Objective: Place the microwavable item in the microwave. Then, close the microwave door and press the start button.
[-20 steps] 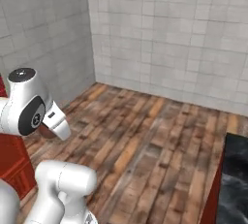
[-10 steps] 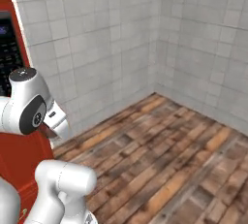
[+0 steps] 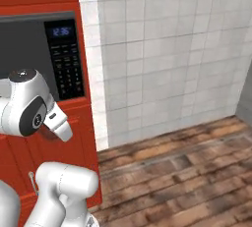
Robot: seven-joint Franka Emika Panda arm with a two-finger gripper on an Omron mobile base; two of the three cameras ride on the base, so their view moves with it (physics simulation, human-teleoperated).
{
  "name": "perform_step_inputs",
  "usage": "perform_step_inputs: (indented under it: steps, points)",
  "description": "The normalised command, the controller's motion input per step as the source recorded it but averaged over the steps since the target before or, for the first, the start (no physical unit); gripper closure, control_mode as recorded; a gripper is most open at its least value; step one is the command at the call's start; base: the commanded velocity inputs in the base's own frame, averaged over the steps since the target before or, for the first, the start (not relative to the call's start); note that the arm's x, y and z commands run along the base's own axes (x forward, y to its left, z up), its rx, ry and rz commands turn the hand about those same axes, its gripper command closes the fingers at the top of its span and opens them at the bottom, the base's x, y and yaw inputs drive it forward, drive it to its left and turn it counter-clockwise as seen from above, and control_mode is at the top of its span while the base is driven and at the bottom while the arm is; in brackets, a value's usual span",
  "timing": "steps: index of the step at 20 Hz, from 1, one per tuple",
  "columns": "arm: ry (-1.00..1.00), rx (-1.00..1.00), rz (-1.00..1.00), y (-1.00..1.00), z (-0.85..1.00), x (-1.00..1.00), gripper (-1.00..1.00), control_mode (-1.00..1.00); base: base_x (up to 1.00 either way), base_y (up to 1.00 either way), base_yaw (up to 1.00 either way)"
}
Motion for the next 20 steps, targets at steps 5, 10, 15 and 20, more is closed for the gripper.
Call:
perform_step_inputs:
  steps: [5,10,15,20]
  points:
    - [0.00,0.00,0.00,0.00,0.00,0.00,1.00,1.00,0.21,0.16,0.68]
    - [0.00,0.00,0.00,0.00,0.00,0.00,1.00,1.00,0.32,0.15,0.66]
    - [0.00,0.00,0.00,0.00,0.00,0.00,1.00,1.00,0.42,0.03,0.64]
    - [0.00,0.00,0.00,0.00,0.00,0.00,1.00,1.00,0.31,-0.03,0.52]
